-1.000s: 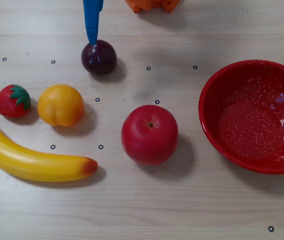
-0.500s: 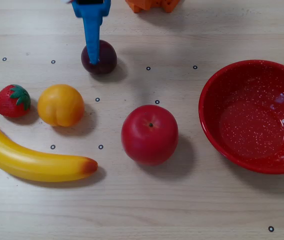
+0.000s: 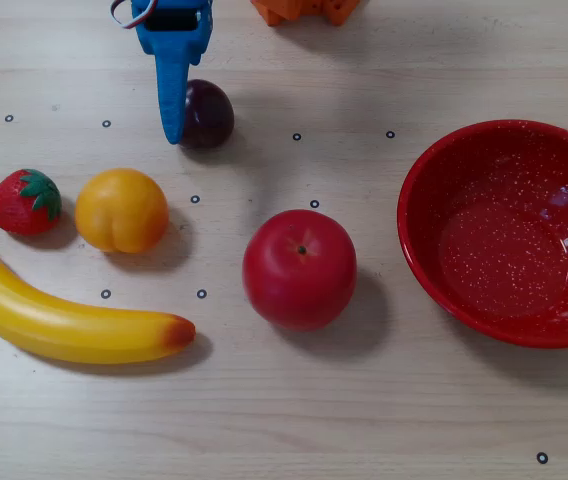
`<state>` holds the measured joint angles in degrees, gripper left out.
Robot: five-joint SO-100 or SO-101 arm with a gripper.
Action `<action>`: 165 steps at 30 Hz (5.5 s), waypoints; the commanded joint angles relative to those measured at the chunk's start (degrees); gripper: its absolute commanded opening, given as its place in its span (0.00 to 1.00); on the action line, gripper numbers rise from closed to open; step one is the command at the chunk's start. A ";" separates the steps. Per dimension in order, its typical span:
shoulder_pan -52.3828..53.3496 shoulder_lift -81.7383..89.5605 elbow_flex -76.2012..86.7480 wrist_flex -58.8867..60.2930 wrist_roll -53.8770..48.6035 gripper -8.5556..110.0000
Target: Put plum in the red bowl.
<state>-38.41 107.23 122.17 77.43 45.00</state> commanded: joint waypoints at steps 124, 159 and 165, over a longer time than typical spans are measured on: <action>3.52 -5.36 -15.21 6.77 -4.66 0.07; 54.40 4.04 -42.28 25.40 -43.24 0.07; 64.60 1.76 -39.38 16.79 -47.02 0.07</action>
<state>23.82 106.88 84.81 97.38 -0.53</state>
